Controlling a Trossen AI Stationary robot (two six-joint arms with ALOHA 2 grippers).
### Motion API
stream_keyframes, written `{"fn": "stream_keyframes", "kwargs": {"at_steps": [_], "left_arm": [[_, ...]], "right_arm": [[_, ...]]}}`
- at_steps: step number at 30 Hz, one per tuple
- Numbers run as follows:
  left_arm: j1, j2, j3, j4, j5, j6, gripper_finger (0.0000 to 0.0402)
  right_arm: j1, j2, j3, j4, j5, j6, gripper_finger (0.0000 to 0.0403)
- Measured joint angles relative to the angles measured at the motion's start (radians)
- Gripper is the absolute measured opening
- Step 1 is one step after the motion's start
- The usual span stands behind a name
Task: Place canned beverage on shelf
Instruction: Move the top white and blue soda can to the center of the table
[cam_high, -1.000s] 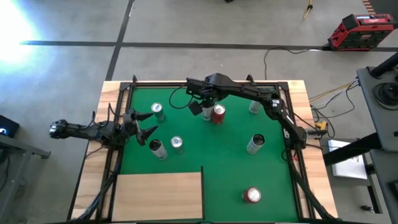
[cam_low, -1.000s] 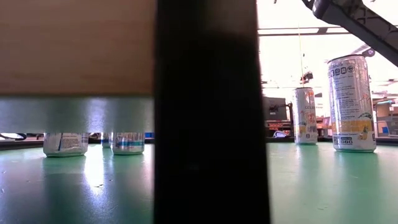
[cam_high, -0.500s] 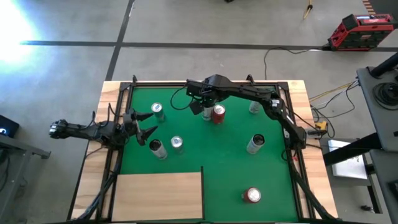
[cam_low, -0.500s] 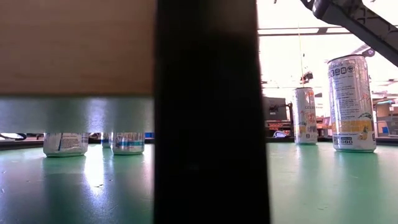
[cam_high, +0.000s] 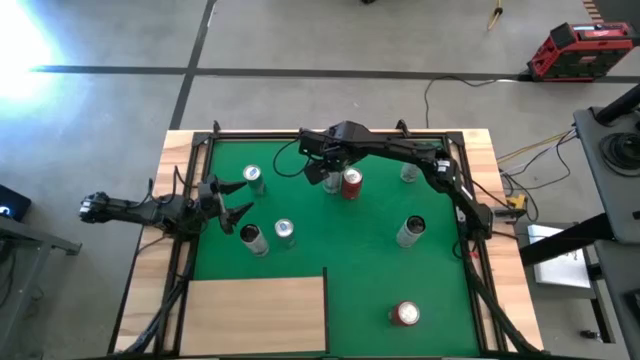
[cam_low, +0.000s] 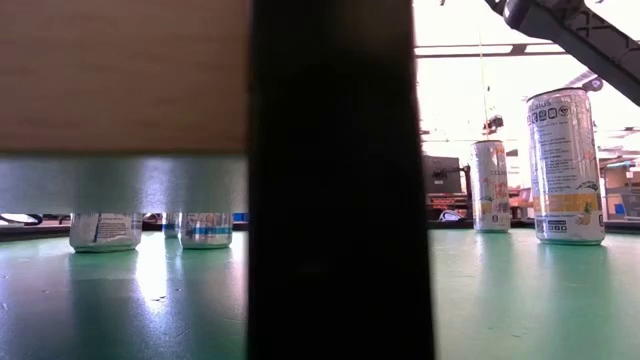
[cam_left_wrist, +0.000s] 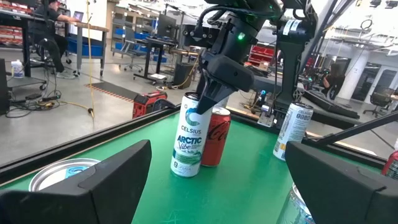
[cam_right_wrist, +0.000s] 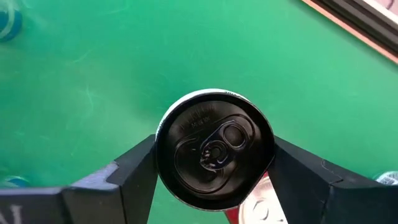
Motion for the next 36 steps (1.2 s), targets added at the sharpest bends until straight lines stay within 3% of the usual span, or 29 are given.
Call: {"fn": "stream_keyframes", "kwargs": {"at_steps": [12,25,36], "left_arm": [[0.0,0.0,0.0,0.0,0.0,0.0,0.0355],[0.0,0.0,0.0,0.0,0.0,0.0,0.0355],[0.0,0.0,0.0,0.0,0.0,0.0,0.0355]], "right_arm": [[0.081,0.003,0.036,0.09,-0.012,-0.17,0.0248],[0.143,0.003,0.036,0.108,-0.016,-0.599,0.0265],[0.149,0.003,0.036,0.176,-0.201,-0.893,0.0264]]}}
